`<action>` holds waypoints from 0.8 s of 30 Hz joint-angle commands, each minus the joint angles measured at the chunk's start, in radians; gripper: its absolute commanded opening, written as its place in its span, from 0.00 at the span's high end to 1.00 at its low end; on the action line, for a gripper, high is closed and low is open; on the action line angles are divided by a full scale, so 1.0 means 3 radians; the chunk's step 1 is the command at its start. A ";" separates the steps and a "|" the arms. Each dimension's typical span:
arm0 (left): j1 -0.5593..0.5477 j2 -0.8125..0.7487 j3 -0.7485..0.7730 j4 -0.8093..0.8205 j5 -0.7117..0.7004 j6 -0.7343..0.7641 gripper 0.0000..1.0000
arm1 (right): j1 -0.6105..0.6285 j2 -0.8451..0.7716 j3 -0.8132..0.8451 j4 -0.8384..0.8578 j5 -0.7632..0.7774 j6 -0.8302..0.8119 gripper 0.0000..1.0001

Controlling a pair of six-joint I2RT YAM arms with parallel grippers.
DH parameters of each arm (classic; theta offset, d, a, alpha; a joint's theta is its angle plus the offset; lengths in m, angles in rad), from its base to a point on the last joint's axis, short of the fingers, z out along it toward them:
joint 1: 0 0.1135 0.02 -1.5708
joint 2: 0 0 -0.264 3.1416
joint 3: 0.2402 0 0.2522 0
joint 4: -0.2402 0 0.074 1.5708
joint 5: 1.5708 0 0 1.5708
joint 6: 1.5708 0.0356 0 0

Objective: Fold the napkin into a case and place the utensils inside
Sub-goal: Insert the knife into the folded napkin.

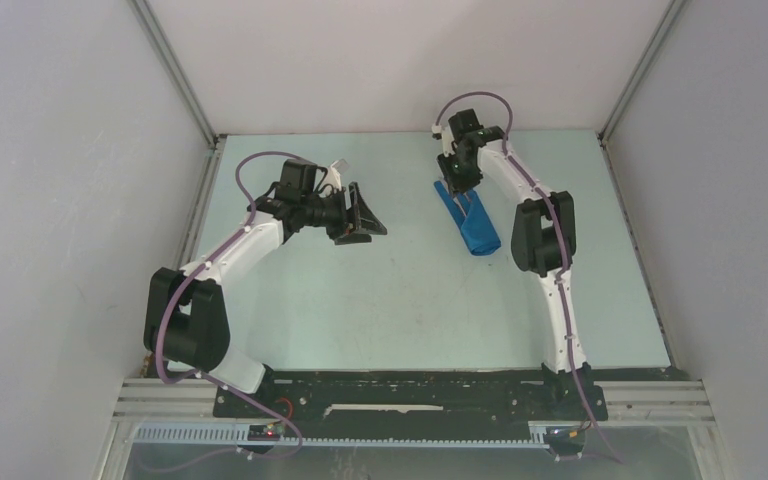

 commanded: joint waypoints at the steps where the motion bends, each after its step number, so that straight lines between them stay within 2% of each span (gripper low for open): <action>1: 0.0014 -0.0007 -0.0024 0.0072 0.0084 -0.0028 0.34 | -0.0014 0.0114 0.0118 0.0011 -0.0029 0.0041 0.60; 6: 0.0014 -0.0005 -0.0024 0.0072 0.0083 -0.0028 0.34 | -0.0014 0.0184 0.0145 0.0020 -0.0024 0.0039 0.59; 18: 0.0014 0.0002 -0.0024 0.0072 0.0083 -0.0023 0.34 | -0.0038 0.0299 0.0190 0.0023 -0.0006 0.0039 0.69; 24: 0.0014 0.0006 -0.0024 0.0071 0.0083 -0.0026 0.34 | -0.0058 0.0316 0.0198 0.0031 -0.0028 0.0044 0.70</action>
